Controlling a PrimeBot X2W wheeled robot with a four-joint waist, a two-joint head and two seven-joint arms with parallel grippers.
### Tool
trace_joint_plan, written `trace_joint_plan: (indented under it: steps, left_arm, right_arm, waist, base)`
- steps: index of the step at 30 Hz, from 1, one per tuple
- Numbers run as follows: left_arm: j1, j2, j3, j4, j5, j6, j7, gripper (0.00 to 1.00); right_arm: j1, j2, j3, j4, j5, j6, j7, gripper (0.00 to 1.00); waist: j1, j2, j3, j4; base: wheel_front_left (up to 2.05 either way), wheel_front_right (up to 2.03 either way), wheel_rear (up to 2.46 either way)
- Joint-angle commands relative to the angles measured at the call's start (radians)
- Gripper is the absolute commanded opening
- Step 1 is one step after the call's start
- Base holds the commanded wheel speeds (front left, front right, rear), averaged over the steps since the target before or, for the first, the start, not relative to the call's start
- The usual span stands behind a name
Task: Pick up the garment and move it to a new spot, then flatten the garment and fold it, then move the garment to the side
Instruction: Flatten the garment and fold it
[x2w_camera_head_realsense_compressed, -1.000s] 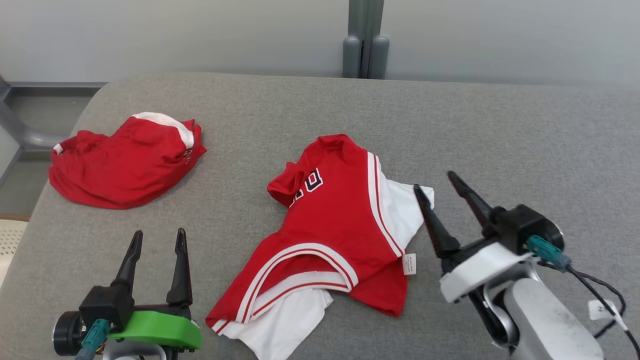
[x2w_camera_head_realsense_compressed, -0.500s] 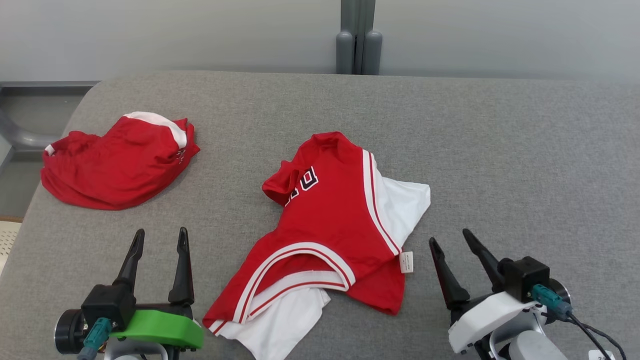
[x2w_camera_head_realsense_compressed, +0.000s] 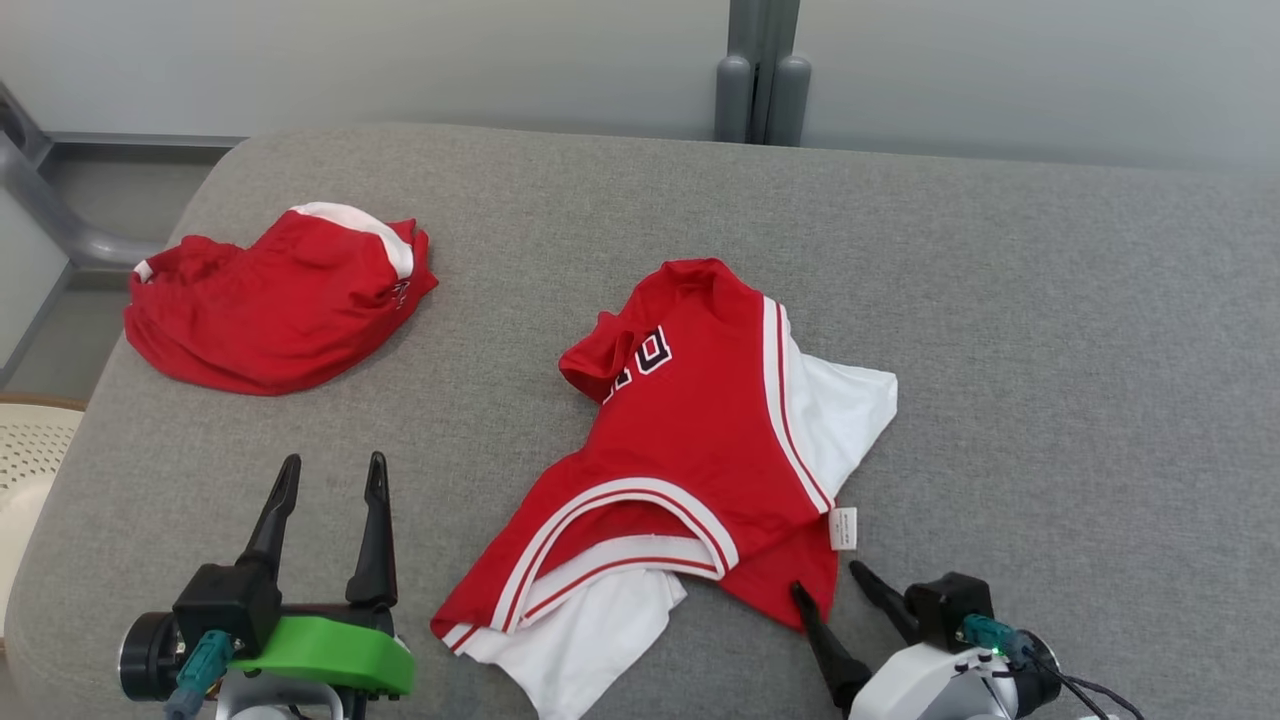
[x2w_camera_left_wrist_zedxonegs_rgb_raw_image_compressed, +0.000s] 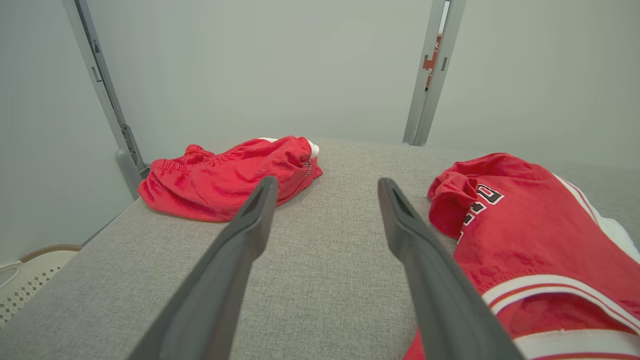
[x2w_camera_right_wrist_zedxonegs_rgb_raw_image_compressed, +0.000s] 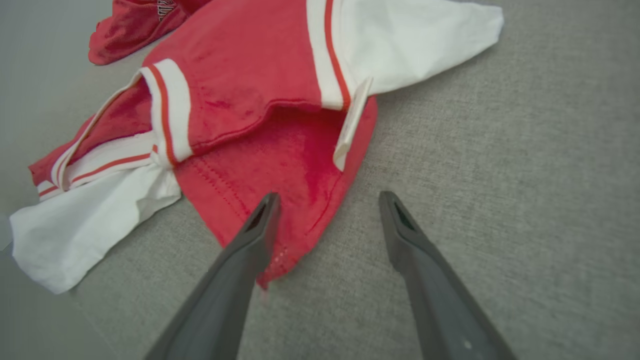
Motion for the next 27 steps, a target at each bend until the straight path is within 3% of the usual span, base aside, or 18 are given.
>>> trace_joint_plan:
  steps: [1, 2, 3, 4, 5, 12, 19, 27]
  left_arm:
    - [-0.014, 0.001, 0.0, 0.001, 0.013, -0.001, 0.0, 1.0]
    - [-0.015, 0.001, -0.001, 0.002, 0.014, -0.002, 0.0, 1.0]
    - [-0.015, 0.001, -0.001, 0.003, 0.015, -0.002, 0.0, 1.0]
    - [-0.016, 0.001, -0.001, 0.004, 0.017, -0.002, 0.0, 1.0]
    - [-0.015, 0.001, -0.001, 0.004, 0.017, -0.003, 0.0, 1.0]
    - [0.006, 0.001, 0.007, 0.002, 0.01, -0.001, 0.0, 1.0]
    - [0.013, 0.001, -0.001, 0.006, -0.01, 0.007, 0.0, 1.0]
    - [0.021, 0.001, -0.009, 0.001, -0.016, 0.01, 0.0, 1.0]
  right_arm:
    - [-0.017, 0.002, 0.013, 0.029, 0.012, -0.001, -0.003, 1.0]
    - [-0.027, 0.007, 0.031, 0.059, 0.025, -0.001, -0.003, 1.0]
    - [-0.035, 0.011, 0.045, 0.081, 0.035, -0.001, -0.001, 0.81]
    - [-0.045, 0.014, 0.062, 0.106, 0.05, -0.001, 0.0, 0.1]
    - [-0.051, 0.016, 0.071, 0.123, 0.061, -0.001, 0.0, 0.0]
    - [-0.103, -0.04, 0.018, 0.124, 0.088, -0.002, -0.001, 0.0]
    - [-0.049, -0.129, -0.157, 0.024, 0.042, -0.001, -0.002, 0.0]
    - [0.029, -0.2, -0.33, -0.01, 0.015, -0.001, -0.002, 0.0]
  waist:
    - [0.0, 0.0, 0.001, 0.005]
    - [0.0, 0.0, 0.001, 0.007]
    - [0.0, 0.0, 0.0, 0.009]
    - [0.0, 0.0, 0.0, 0.011]
    - [0.0, 0.0, -0.001, 0.012]
    - [0.0, 0.0, -0.007, -0.007]
    - [0.0, 0.0, -0.02, -0.038]
    - [0.0, 0.0, -0.024, -0.059]
  base:
    - [0.0, 0.0, 0.0]
    - [0.0, 0.0, 0.0]
    - [0.0, 0.0, 0.0]
    - [0.0, 0.0, 0.0]
    - [0.0, 0.0, 0.0]
    - [0.0, 0.0, 0.0]
    - [0.0, 0.0, 0.0]
    - [0.0, 0.0, 0.0]
